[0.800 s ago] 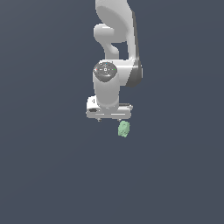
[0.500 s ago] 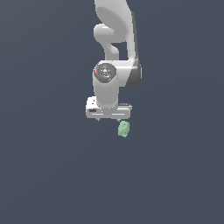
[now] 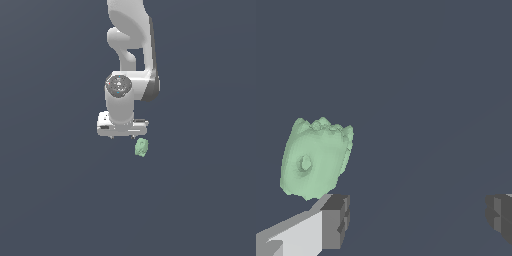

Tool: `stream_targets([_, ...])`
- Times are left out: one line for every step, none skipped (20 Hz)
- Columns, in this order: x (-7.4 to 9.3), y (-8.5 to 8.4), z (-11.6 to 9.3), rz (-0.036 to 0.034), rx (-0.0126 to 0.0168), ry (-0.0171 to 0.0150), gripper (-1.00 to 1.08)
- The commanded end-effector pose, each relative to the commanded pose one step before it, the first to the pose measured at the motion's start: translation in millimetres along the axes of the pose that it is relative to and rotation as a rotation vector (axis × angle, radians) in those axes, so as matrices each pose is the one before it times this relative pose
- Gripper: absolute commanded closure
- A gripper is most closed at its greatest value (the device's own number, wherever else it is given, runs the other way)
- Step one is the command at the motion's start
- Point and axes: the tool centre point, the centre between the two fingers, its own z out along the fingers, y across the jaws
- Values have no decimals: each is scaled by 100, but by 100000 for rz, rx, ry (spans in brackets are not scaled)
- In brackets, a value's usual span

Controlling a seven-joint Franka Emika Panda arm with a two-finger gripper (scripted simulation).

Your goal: Pick up the object and move it to a goal position.

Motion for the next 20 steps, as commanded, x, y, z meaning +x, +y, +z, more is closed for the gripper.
stream_targets([16, -92, 22, 236, -37, 92, -92])
stream_targets([17, -87, 23, 294, -17, 93, -92])
stream_targets([23, -114, 25, 388, -16, 127, -92])
stream_targets([29, -143, 29, 479, -15, 159, -92])
stream_targets([34, -172, 34, 567, -14, 189, -92])
stream_targets([37, -197, 38, 661, -13, 221, -92])
stream_targets([39, -223, 43, 742, -12, 248, -92])
stream_targets([40, -246, 48, 823, -11, 275, -92])
stream_targets([40, -274, 55, 910, -10, 302, -92])
stream_targets([38, -300, 61, 996, -6, 330, -92])
stream_targets([36, -325, 66, 1085, 0, 360, -92])
stream_targets([33, -355, 71, 1174, 9, 390, -92])
stream_targets([28, -383, 76, 1264, 19, 419, -92])
stream_targets([22, -409, 81, 1358, 30, 449, -92])
stream_targets([13, -437, 87, 1448, 43, 478, -92])
stream_targets([3, -465, 92, 1540, 59, 506, -92])
stream_targets([-10, -492, 97, 1634, 78, 535, -92])
stream_targets([-23, -489, 96, 1623, 92, 529, -92])
stream_targets([-34, -459, 90, 1533, 100, 497, -92])
stream_targets([-43, -431, 84, 1438, 106, 463, -92])
